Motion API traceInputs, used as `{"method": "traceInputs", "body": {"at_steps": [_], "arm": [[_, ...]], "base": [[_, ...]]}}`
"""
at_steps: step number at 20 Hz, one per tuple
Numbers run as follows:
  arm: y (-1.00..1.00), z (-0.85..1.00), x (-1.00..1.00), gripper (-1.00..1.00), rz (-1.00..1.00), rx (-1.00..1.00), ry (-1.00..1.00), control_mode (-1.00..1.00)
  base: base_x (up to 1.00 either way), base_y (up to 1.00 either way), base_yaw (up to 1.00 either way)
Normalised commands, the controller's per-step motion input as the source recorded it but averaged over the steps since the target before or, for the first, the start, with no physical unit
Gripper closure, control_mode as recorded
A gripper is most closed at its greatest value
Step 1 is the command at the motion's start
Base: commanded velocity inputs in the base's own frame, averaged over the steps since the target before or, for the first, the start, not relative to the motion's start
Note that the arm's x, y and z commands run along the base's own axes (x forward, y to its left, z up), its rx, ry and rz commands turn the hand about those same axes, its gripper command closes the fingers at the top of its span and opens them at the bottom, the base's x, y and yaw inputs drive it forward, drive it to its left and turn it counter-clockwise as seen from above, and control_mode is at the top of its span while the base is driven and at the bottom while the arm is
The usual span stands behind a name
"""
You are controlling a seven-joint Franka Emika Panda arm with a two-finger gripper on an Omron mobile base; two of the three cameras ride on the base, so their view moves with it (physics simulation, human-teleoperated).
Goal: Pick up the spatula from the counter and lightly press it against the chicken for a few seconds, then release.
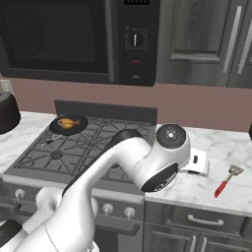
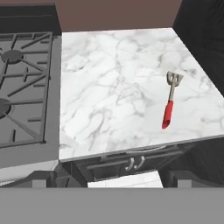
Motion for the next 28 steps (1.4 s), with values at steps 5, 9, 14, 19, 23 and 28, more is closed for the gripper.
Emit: {"method": "traceInputs", "body": {"at_steps": [5, 9, 14, 19, 23, 28], "arm": [[-0.02, 0.00, 0.23, -1.00, 0.00, -0.01, 0.00, -1.00], [-0.22, -0.01, 0.16, -1.00, 0.00, -0.08, 0.03, -1.00], [-0.32, -0.06, 0.12, -1.00, -0.01, -0.07, 0.06, -1.00], [-0.28, -0.07, 0.08, -1.00, -0.01, -0.03, 0.04, -1.00], [-0.33, -0.13, 0.03, -1.00, -0.01, 0.04, 0.05, -1.00], [-0.25, -0.25, 0.04, -1.00, -0.02, 0.07, 0.04, -1.00]], "base": [[0.00, 0.00, 0.00], [0.00, 0.00, 0.00], [0.00, 0.00, 0.00], [0.00, 0.00, 0.00], [0.00, 0.00, 0.00], [0.00, 0.00, 0.00]]}}
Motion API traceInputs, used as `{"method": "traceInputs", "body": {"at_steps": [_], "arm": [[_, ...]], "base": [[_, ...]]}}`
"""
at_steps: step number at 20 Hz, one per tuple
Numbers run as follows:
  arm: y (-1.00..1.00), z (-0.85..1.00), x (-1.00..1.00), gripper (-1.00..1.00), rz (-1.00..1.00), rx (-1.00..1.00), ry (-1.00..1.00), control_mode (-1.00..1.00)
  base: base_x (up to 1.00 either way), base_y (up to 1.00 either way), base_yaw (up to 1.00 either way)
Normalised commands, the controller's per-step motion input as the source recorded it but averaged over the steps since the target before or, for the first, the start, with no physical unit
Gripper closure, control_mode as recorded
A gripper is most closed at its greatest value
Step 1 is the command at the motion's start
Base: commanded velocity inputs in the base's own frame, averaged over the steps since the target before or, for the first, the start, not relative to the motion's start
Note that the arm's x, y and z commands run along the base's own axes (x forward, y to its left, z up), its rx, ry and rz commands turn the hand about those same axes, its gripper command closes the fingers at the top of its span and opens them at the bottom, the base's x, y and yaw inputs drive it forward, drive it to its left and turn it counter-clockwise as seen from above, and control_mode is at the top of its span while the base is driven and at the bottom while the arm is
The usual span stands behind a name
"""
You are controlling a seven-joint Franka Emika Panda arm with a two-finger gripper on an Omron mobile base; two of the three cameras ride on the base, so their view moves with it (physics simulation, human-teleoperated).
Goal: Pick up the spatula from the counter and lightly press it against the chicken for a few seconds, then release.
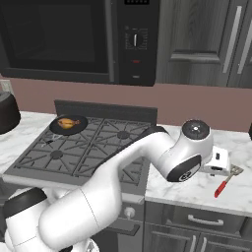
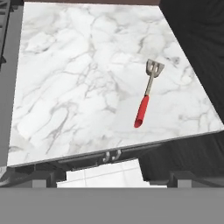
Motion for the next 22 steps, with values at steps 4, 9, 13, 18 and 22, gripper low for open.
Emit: {"method": "traceInputs", "body": {"at_steps": [4, 9, 13, 18, 22], "arm": [[-0.14, -0.28, 0.09, -1.00, -0.02, 0.03, 0.04, -1.00], [-0.15, -0.19, 0.05, -1.00, -0.02, 0.00, 0.04, -1.00], [-0.11, -0.16, 0.00, -1.00, 0.00, 0.00, 0.00, -1.00], [-0.02, -0.13, 0.00, -1.00, 0.00, 0.01, 0.00, -1.00], [0.00, -0.12, 0.02, -1.00, 0.00, 0.00, 0.00, -1.00]], "base": [[0.00, 0.00, 0.00], [0.00, 0.00, 0.00], [0.00, 0.00, 0.00], [0.00, 0.00, 0.00], [0.00, 0.00, 0.00]]}}
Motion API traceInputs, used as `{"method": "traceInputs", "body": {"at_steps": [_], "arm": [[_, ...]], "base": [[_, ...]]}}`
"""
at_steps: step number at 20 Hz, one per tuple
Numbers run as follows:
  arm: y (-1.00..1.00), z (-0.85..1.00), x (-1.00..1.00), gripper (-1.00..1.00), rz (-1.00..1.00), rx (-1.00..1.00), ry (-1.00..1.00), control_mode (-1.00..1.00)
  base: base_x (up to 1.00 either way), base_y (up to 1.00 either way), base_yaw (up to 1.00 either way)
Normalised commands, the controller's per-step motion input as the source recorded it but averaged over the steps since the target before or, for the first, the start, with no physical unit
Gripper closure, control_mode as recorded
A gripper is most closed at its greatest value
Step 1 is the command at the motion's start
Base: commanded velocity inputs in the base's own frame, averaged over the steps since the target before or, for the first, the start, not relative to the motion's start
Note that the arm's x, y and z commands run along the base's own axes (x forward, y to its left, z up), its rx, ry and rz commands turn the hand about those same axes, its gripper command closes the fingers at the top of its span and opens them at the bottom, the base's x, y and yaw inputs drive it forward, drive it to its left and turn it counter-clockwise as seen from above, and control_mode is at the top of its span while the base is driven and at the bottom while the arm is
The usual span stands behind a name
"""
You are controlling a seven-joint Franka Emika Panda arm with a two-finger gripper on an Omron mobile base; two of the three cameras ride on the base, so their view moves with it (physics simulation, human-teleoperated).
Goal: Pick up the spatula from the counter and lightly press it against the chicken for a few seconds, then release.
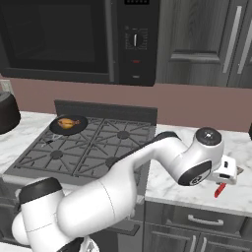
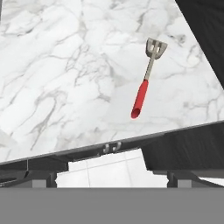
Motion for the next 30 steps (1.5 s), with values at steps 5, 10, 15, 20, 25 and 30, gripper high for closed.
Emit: {"method": "traceInputs", "body": {"at_steps": [5, 10, 15, 20, 25, 30], "arm": [[0.00, -0.14, 0.08, -1.00, 0.00, 0.00, 0.00, -1.00], [0.00, -0.14, 0.14, -1.00, 0.00, 0.00, 0.00, -1.00], [-0.06, -0.03, 0.18, -1.00, 0.00, 0.06, 0.01, -1.00], [-0.20, 0.00, 0.20, -1.00, 0.00, 0.08, 0.06, -1.00], [-0.27, -0.01, 0.19, -1.00, 0.00, 0.10, 0.09, -1.00], [-0.23, -0.12, 0.07, -1.00, 0.00, 0.07, 0.04, -1.00]], "base": [[0.00, 0.00, 0.00], [0.00, 0.00, 0.00], [0.00, 0.00, 0.00], [0.00, 0.00, 0.00], [0.00, 0.00, 0.00], [0.00, 0.00, 0.00]]}}
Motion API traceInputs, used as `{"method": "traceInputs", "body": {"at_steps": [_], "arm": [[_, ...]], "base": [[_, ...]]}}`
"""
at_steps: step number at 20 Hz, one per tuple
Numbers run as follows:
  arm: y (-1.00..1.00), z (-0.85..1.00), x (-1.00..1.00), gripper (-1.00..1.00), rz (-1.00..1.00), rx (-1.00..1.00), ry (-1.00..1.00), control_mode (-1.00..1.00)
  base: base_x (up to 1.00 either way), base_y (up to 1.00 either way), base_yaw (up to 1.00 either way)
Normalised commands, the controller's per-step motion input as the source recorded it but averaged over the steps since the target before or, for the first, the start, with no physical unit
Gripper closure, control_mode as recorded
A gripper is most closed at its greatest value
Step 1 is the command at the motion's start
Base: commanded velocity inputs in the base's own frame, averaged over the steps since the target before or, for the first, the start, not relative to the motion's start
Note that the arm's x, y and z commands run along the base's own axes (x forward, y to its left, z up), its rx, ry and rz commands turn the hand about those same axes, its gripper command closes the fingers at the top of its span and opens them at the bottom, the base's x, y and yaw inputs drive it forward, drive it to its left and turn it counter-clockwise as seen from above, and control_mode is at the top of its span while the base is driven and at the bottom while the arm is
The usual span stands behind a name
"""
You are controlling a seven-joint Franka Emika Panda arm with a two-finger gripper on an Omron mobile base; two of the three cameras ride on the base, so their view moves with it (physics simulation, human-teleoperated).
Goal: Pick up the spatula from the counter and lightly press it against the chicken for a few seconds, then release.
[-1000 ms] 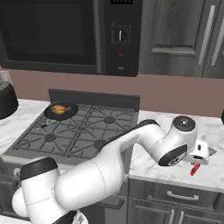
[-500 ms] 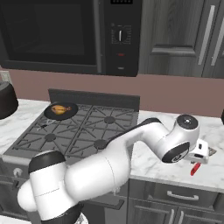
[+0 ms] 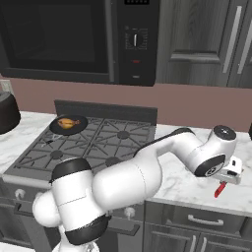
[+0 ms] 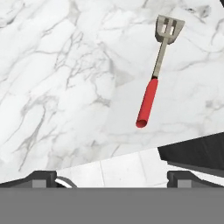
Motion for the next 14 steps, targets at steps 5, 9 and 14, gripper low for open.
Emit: {"method": "traceInputs", "body": {"at_steps": [5, 9, 14], "arm": [[-0.16, -0.21, 0.01, -1.00, 0.00, 0.06, 0.01, -1.00], [-0.11, -0.19, 0.03, -1.00, 0.00, 0.05, 0.01, -1.00], [-0.04, -0.17, 0.04, -1.00, 0.00, 0.03, 0.02, -1.00]], "base": [[0.00, 0.00, 0.00], [0.00, 0.00, 0.00], [0.00, 0.00, 0.00]]}}
